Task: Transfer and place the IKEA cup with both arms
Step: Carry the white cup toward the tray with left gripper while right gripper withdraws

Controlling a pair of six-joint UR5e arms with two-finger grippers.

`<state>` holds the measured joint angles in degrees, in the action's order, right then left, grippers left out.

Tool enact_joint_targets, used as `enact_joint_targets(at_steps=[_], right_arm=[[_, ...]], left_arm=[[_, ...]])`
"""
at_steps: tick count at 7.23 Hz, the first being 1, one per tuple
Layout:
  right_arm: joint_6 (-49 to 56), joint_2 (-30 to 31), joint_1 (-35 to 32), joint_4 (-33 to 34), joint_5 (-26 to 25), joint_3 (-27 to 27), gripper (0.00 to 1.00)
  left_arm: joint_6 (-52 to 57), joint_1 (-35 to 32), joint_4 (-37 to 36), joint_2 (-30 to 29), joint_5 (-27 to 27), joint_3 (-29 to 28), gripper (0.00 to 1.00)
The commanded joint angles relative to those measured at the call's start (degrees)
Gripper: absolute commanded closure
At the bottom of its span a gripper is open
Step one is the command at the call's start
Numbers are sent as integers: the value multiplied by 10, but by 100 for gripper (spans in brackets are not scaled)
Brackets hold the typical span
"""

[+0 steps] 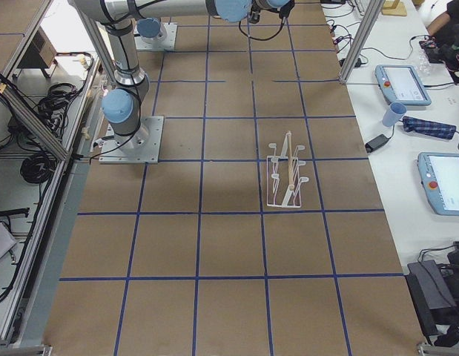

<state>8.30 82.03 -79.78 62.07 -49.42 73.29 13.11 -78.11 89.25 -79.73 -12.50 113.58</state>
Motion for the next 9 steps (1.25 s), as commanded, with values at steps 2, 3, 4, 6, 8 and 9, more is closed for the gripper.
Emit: enact_joint_targets(at_steps=[2,3,4,6,8,9], right_arm=[[-67,4,-7,80,-292,5,0],[-88,6,-28,98,-366,11,0],[-120,14,-62,109,-427,19,0],[-186,33,-92,121,-434,47,2],[-203,50,-134,216,-439,90,1],[-203,55,-137,252,-438,106,1]], left_arm=[[-1,50,-63,3,-275,-4,100],[5,78,-68,5,-400,-13,100],[17,97,-67,-6,-506,-33,100],[111,116,-77,-26,-712,-57,100],[249,217,-76,-48,-757,-92,100],[315,266,-77,-69,-757,-107,100]])
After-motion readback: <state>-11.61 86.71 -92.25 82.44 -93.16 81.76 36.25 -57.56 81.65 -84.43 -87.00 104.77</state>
